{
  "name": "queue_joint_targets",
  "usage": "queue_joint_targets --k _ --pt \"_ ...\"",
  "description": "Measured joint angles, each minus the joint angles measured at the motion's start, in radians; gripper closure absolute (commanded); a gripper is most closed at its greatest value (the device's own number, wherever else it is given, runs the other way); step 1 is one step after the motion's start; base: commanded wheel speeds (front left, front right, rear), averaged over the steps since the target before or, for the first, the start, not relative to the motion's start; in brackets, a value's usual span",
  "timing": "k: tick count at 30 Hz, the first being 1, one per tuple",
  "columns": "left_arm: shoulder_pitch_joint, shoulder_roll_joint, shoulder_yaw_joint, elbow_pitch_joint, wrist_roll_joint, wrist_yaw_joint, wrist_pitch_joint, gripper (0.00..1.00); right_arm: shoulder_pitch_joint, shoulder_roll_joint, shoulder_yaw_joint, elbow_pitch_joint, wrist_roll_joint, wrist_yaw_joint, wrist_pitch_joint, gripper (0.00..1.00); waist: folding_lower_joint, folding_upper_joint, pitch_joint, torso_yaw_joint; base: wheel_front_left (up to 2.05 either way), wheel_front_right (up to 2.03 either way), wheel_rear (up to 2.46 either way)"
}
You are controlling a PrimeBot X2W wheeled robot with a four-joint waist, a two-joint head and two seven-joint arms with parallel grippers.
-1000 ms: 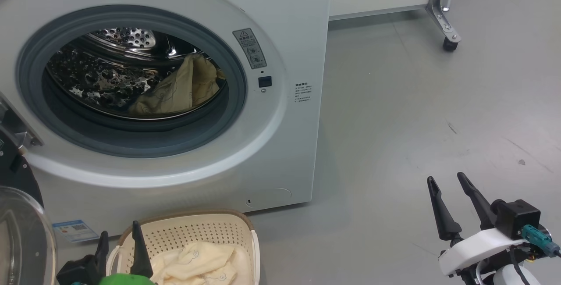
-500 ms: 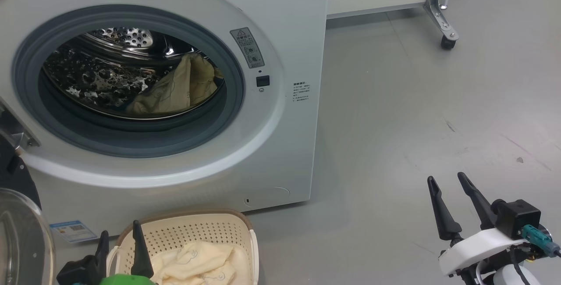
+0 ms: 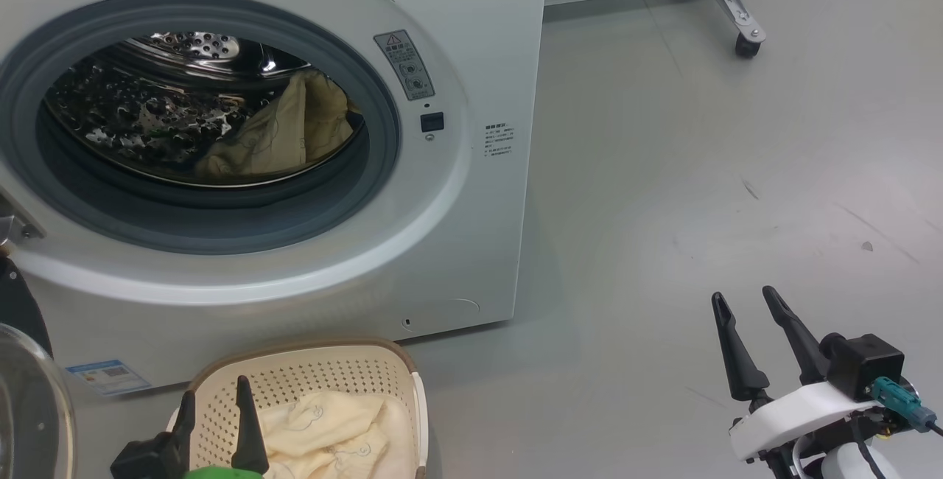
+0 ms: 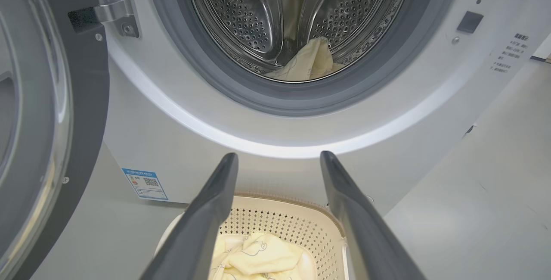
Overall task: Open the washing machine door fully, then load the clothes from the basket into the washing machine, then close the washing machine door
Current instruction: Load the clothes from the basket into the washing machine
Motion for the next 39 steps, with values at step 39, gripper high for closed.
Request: queue_joint_targets --k 39 --pt "-0.203 0.07 0.001 0.133 0.086 0.04 0.182 0.0 -0.15 0.036 -0.005 -0.02 0.026 0.0 0.0 0.0 0.0 0.0 0.294 -0.117 0.0 0.0 0.0"
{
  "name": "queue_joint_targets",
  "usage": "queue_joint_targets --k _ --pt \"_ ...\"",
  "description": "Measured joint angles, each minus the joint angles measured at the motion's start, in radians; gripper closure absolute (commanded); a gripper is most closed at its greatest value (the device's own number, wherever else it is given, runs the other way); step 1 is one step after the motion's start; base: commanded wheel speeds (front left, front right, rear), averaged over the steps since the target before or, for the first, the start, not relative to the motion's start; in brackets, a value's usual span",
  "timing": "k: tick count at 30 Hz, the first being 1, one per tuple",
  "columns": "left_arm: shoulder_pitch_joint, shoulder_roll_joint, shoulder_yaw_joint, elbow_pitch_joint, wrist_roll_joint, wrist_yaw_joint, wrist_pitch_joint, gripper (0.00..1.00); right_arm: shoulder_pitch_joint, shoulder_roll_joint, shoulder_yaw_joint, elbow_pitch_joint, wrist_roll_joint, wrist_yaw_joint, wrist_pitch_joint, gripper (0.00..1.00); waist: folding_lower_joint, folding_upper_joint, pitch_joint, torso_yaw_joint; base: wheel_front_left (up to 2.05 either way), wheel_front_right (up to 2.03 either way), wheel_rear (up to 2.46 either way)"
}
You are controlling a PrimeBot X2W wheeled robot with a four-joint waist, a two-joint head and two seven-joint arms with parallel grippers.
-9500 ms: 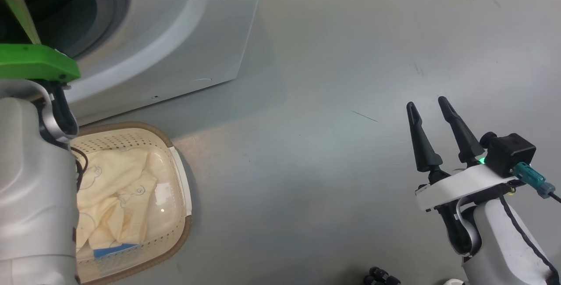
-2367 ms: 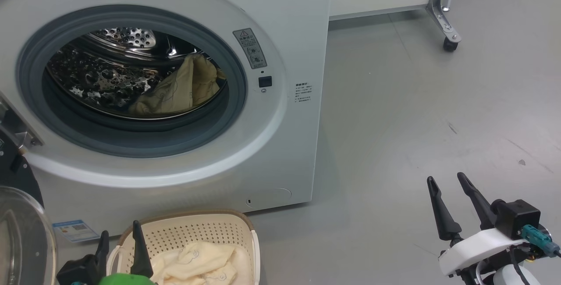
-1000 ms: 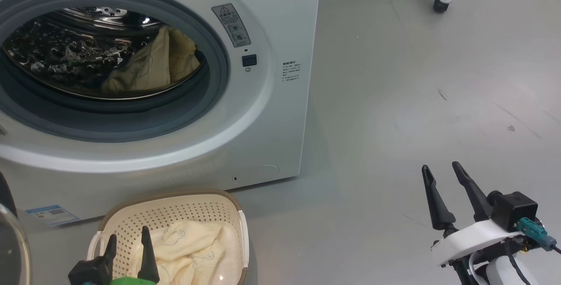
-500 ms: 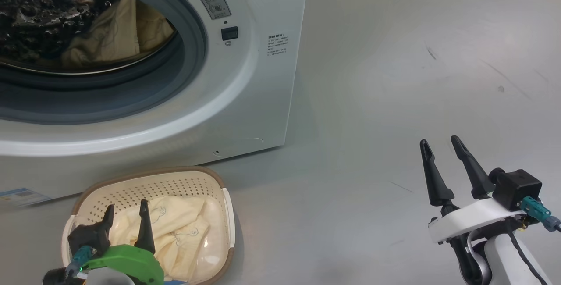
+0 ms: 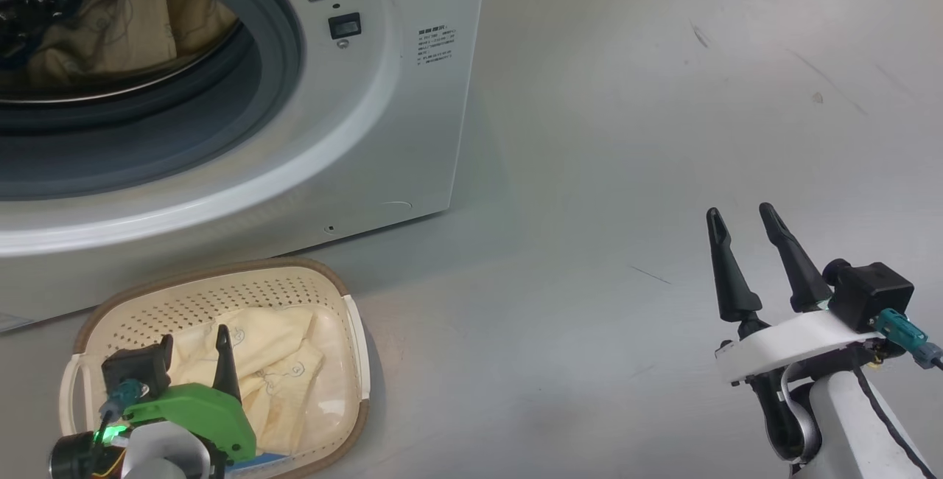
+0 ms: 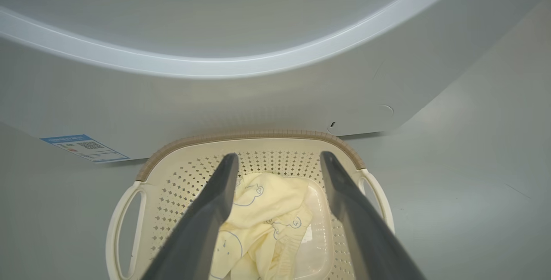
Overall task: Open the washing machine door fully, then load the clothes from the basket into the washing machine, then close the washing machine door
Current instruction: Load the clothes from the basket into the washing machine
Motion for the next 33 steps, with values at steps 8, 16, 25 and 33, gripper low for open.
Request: queue_joint_targets --k 8,16,25,33 --pt "-0.017 -0.002 0.01 0.076 0.0 0.004 0.052 0.0 0.0 0.0 -0.003 0.006 0.0 0.0 0.0 0.0 0.0 0.0 0.005 -0.006 0.0 0.0 0.0" --pt "-0.076 -0.007 0.015 0.122 0.009 0.012 0.097 0.0 -0.007 -0.001 -0.002 0.004 0.001 0.0 0.0 0.0 0.0 0.0 0.028 -0.004 0.0 0.0 0.0" --pt "-0.119 -0.004 0.028 0.192 0.018 0.012 0.159 0.0 -0.035 0.011 0.01 0.003 0.008 0.0 0.0 0.0 0.0 0.0 0.068 -0.008 0.0 0.0 0.0" --pt "-0.171 0.002 0.035 0.249 0.036 0.015 0.208 0.0 -0.056 0.013 0.012 0.001 0.011 0.0 0.0 0.0 0.0 0.0 0.106 -0.019 0.0 0.0 0.0"
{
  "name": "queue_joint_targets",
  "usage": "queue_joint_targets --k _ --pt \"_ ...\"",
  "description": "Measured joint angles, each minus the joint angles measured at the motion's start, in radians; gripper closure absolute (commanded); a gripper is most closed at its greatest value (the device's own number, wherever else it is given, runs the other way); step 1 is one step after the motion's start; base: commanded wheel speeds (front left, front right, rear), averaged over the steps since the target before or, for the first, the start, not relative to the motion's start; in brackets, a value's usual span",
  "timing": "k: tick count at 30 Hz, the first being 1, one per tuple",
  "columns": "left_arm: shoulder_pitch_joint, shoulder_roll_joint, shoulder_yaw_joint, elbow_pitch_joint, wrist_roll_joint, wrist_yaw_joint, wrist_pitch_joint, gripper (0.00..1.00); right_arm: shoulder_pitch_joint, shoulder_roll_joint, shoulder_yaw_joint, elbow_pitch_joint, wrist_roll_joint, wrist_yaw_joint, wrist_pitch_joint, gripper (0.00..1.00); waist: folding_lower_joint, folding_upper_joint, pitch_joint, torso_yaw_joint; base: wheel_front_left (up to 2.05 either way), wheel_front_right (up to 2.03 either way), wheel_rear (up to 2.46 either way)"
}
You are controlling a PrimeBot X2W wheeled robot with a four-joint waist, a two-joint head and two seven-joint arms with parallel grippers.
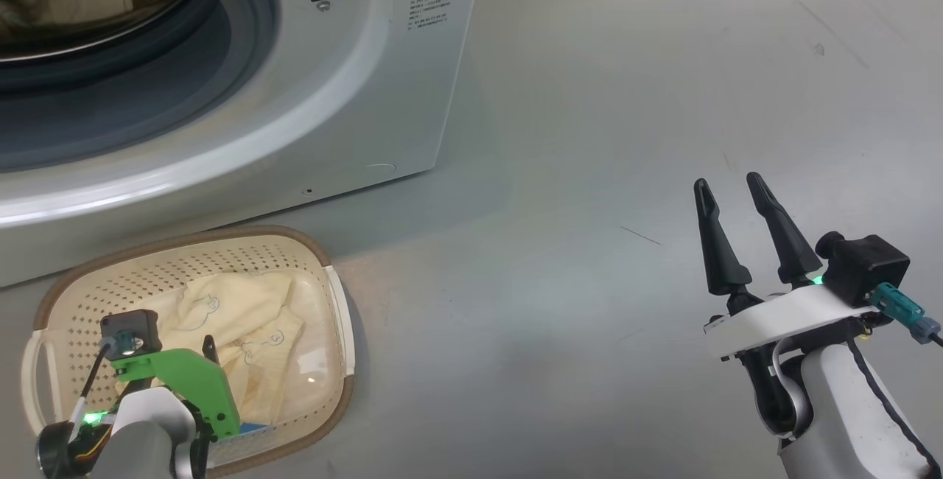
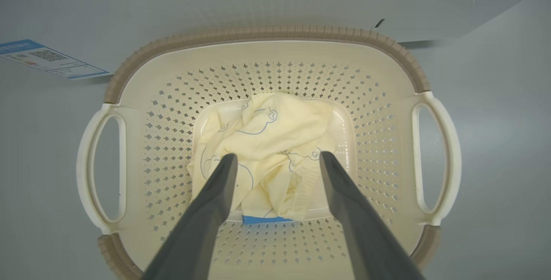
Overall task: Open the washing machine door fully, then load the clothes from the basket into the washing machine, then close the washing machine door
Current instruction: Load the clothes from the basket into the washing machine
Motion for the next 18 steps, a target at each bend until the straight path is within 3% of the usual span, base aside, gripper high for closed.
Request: queue_joint_targets --k 18 --pt "-0.118 0.02 0.043 0.115 0.018 0.002 0.065 0.0 -0.046 0.009 -0.003 -0.003 0.009 0.0 0.0 0.0 0.0001 0.0 0.097 -0.03 0.0 0.0 0.0"
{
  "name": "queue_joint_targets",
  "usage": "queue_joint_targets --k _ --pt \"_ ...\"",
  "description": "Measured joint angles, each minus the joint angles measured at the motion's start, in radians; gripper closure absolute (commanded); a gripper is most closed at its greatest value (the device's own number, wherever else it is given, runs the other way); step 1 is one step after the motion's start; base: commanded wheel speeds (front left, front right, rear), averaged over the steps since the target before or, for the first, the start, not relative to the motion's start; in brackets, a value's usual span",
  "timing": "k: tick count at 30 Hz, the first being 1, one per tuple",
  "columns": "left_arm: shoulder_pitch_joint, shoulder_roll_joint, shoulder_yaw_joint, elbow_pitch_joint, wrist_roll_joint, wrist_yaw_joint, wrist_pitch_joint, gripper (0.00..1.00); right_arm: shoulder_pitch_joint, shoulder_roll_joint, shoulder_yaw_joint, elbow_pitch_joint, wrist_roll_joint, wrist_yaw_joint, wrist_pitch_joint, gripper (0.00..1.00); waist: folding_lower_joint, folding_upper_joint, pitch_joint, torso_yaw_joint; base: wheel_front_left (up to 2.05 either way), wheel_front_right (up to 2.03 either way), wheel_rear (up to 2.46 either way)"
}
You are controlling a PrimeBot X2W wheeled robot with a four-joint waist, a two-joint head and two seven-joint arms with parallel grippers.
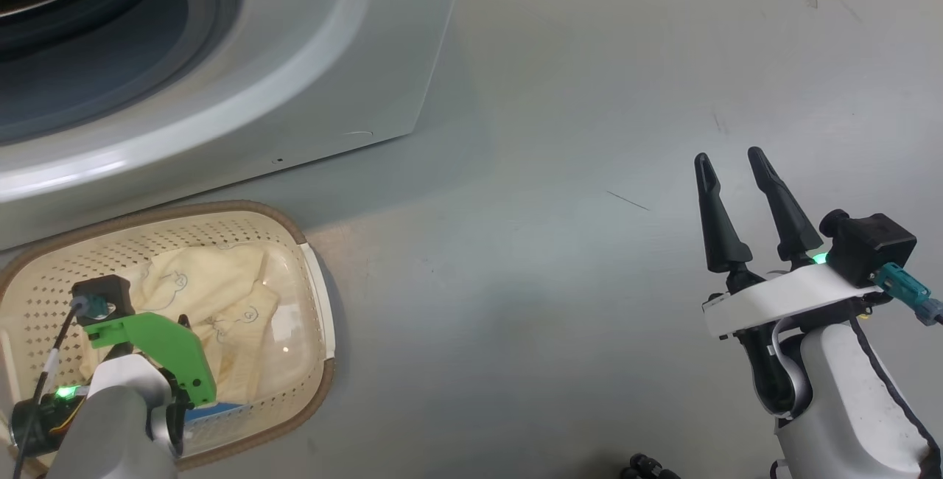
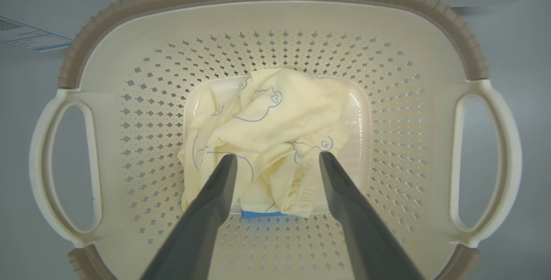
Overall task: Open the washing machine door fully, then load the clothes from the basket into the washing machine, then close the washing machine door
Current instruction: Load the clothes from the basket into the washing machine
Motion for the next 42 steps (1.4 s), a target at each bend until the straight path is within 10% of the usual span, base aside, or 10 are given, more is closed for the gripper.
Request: queue_joint_targets --k 42 --pt "-0.198 0.036 0.184 0.179 0.105 0.0 0.007 0.0 -0.078 -0.003 -0.002 -0.015 0.007 0.0 0.0 0.0 -0.0001 0.0 0.186 -0.018 0.0 0.0 0.0"
